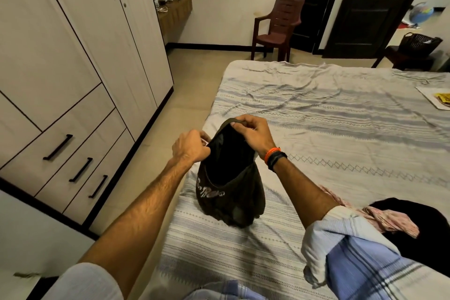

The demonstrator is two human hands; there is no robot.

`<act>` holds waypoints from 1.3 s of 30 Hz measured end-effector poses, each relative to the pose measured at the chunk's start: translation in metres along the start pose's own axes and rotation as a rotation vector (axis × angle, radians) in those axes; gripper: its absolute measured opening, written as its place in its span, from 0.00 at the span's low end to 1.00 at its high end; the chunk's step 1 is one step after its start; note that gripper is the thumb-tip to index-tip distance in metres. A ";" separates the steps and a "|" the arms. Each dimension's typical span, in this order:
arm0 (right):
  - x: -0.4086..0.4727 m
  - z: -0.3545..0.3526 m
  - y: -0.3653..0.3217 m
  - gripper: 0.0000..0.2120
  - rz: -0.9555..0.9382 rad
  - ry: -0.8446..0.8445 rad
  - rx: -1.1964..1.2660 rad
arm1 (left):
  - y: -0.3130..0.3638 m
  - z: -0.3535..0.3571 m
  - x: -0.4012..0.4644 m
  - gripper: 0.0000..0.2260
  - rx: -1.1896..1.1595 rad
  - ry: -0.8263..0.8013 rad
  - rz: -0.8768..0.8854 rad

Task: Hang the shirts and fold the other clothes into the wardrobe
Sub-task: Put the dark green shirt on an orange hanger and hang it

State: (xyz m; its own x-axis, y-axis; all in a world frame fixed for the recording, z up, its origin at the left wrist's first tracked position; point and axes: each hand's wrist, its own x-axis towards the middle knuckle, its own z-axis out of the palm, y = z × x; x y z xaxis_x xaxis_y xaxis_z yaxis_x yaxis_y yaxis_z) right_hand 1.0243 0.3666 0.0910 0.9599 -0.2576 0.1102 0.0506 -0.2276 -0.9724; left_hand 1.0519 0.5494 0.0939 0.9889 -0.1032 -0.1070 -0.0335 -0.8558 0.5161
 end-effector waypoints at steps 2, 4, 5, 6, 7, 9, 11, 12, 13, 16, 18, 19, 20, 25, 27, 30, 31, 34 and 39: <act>0.000 0.006 -0.005 0.11 -0.038 -0.053 -0.018 | 0.008 0.005 -0.002 0.12 -0.078 -0.033 0.090; -0.002 0.009 -0.008 0.12 -0.070 -0.097 -0.034 | 0.018 0.006 -0.004 0.12 -0.190 -0.034 0.163; -0.002 0.009 -0.008 0.12 -0.083 -0.103 -0.044 | 0.022 0.005 -0.005 0.09 -0.235 -0.007 0.185; -0.002 0.008 -0.007 0.10 -0.092 -0.103 -0.058 | 0.023 0.003 -0.005 0.06 -0.269 0.030 0.191; -0.002 0.005 -0.006 0.06 -0.096 -0.104 -0.097 | 0.025 0.001 -0.005 0.03 -0.303 0.074 0.187; -0.001 -0.007 0.001 0.12 -0.081 -0.152 -0.242 | 0.024 -0.004 -0.002 0.04 -0.371 0.170 0.157; -0.005 -0.018 0.012 0.19 0.002 -0.225 -0.449 | 0.024 -0.009 -0.002 0.05 -0.422 0.232 0.147; -0.007 -0.021 0.021 0.20 0.032 -0.252 -0.554 | 0.025 -0.011 -0.002 0.06 -0.453 0.259 0.148; -0.010 -0.023 0.029 0.19 0.038 -0.271 -0.652 | 0.028 -0.013 -0.003 0.05 -0.496 0.294 0.139; -0.019 -0.026 0.048 0.18 0.071 -0.203 -0.731 | 0.033 -0.022 0.000 0.06 -0.584 0.416 0.069; -0.020 -0.026 0.050 0.18 0.112 -0.099 -0.654 | 0.027 -0.026 0.003 0.08 -0.532 0.436 0.049; -0.019 -0.027 0.048 0.19 0.121 -0.046 -0.608 | 0.022 -0.027 0.004 0.09 -0.486 0.427 0.046; -0.018 -0.026 0.045 0.19 0.121 0.003 -0.555 | 0.015 -0.028 0.004 0.09 -0.426 0.413 0.041; -0.004 -0.026 0.021 0.13 0.037 0.142 -0.376 | -0.013 -0.024 0.006 0.09 -0.192 0.361 0.011; 0.000 -0.027 0.013 0.08 0.000 0.100 -0.404 | -0.021 -0.023 0.005 0.05 -0.146 0.342 0.025; 0.006 -0.029 0.008 0.06 0.014 -0.121 -0.471 | -0.027 -0.023 0.003 0.03 -0.119 0.325 0.036; 0.007 -0.029 0.007 0.05 0.034 -0.193 -0.497 | -0.029 -0.024 0.002 0.03 -0.113 0.328 0.037; 0.007 -0.028 0.012 0.14 0.053 -0.187 -0.563 | -0.037 -0.027 0.001 0.04 -0.075 0.347 0.044; 0.003 -0.016 0.019 0.14 0.131 0.009 -0.411 | -0.048 -0.026 -0.005 0.05 0.074 0.303 0.051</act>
State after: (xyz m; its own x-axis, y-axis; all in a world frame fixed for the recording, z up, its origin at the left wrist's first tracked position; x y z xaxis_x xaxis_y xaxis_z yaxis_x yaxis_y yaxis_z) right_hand 1.0240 0.3465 0.0757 0.9486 -0.3165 -0.0051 -0.1868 -0.5469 -0.8161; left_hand 1.0521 0.6041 0.0918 0.9835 -0.0010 0.1810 -0.0836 -0.8893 0.4496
